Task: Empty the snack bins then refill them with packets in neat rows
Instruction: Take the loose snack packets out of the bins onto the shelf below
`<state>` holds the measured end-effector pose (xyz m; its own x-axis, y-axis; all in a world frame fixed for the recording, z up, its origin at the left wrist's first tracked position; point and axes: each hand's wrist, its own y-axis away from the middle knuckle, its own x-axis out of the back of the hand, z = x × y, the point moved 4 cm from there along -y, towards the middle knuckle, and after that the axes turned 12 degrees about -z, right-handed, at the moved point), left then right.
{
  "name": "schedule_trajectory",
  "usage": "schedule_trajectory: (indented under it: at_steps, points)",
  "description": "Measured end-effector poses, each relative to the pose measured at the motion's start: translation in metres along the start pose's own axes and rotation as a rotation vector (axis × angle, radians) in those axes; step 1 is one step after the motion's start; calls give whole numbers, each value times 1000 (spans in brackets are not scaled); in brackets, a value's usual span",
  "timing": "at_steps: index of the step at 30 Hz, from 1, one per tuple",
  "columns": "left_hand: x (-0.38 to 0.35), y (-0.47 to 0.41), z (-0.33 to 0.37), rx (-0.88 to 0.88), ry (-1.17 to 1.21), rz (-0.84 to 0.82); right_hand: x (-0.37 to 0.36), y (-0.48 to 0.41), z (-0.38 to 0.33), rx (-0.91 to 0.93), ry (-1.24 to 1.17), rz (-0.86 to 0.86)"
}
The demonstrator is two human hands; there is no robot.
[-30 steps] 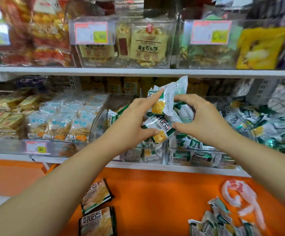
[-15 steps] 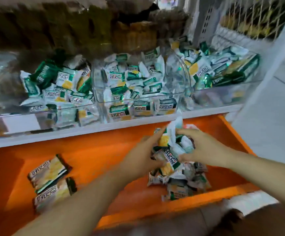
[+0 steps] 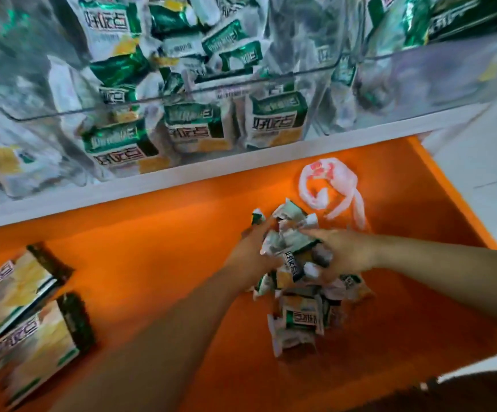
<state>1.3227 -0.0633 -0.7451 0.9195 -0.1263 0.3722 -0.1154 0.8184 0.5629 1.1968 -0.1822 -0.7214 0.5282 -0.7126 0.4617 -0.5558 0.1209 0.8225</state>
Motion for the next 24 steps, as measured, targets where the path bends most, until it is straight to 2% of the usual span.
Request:
schedule_trajectory:
  at_steps: [6, 11, 17, 24]
  points:
    - [7, 17, 14, -71, -106, -33, 17, 28, -8, -17, -49, -45]
    - [32, 71, 44, -170, -105, -36, 31, 73, -56, 67, -60, 55]
    - [86, 173, 79, -306, -326, 225, 48, 145, -142, 229, 10, 304]
    - [174, 289, 67, -320, -408, 634, 90, 200, -267, 493, 98, 586]
